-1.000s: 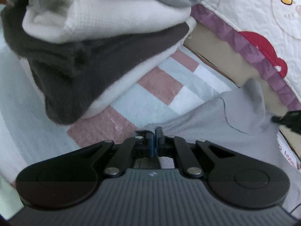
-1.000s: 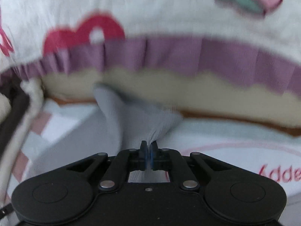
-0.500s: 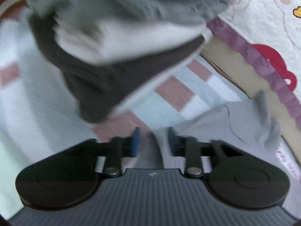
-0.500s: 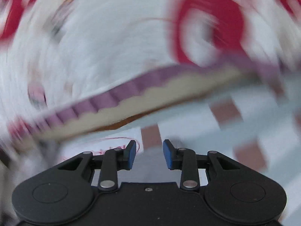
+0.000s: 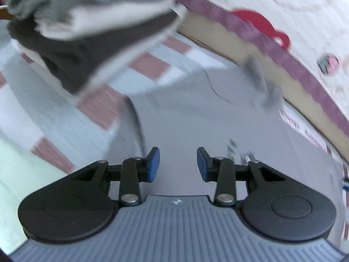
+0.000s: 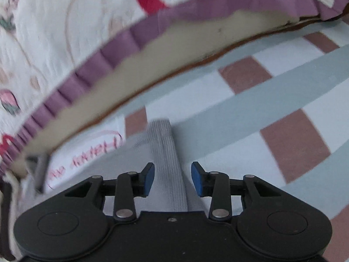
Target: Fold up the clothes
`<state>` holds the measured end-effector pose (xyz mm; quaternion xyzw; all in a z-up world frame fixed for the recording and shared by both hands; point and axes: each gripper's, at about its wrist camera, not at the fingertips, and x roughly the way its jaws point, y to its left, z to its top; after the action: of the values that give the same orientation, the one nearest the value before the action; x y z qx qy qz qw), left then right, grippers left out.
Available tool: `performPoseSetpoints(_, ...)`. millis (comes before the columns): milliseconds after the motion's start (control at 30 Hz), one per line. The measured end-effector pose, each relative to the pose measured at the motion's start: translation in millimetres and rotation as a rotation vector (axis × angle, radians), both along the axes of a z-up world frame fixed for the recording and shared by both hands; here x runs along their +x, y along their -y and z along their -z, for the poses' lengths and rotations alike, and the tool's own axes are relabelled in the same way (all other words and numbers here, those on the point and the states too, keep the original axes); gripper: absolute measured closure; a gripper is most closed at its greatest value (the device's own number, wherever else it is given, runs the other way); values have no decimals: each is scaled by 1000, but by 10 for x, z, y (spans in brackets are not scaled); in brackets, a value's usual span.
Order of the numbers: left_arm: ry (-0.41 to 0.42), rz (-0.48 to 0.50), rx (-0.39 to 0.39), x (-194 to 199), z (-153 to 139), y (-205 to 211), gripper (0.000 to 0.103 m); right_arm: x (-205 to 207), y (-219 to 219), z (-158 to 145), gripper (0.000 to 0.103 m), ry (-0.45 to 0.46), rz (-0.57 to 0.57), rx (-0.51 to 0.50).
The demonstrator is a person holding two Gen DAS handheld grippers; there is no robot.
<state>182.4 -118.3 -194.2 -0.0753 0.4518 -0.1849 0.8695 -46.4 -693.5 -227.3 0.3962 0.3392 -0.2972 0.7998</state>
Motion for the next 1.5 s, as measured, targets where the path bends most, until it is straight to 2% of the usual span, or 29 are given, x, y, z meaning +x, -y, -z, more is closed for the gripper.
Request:
performPoseSetpoints(67,5,44,23,-93,43,118,66,51,-43,68,58,4,-43,-16)
performPoseSetpoints(133,24,78,64,-184,67,194,66,160,-131,86,64,1,-169,-126)
performPoseSetpoints(167,35,93,88,-232,71,217,66,245,-180,61,101,-58,-226,-205)
performPoseSetpoints(200,42,106,105,-269,70,221,66,298,-210,24,100,-94,-249,-267)
performPoseSetpoints(333,60,153,145,-468,35,92,66,200,-154,-220,98,-36,-36,-325)
performPoseSetpoints(400,75,176,164,-589,-4,-35,66,205,-232,-320,93,-99,-71,-328)
performPoseSetpoints(500,101,193,180,-815,-102,-271,65,-30,-591,-512,59,-179,-121,-430)
performPoseSetpoints(700,34,147,91,-1153,-225,-787,62,-1380,-1432,-703,60,-66,-134,-245)
performPoseSetpoints(800,4,157,80,-1342,-134,-956,62,-1894,-1748,-719,60,-59,-180,-180)
performPoseSetpoints(933,-52,147,88,-1536,17,-1108,62,-2370,-2021,-682,60,-76,-253,-120)
performPoseSetpoints(1000,-64,148,88,-1591,9,-1132,62,-2616,-2109,-638,60,-90,-218,-62)
performPoseSetpoints(1100,-45,164,94,-1647,-45,-1105,62,-2985,-2176,-568,60,-23,-119,50)
performPoseSetpoints(1200,-22,191,113,-1693,-38,-1024,61,-3345,-2280,-417,59,120,0,191)
performPoseSetpoints(1300,13,227,166,-1744,5,-910,61,-3540,-2422,-214,54,241,133,306)
performPoseSetpoints(1367,31,252,192,-1784,28,-847,61,-3469,-2499,-45,52,268,147,315)
performPoseSetpoints(1433,24,253,184,-1797,42,-838,61,-3386,-2569,111,49,290,161,314)
performPoseSetpoints(1500,21,240,192,-1798,50,-843,61,-3233,-2591,189,49,290,175,258)
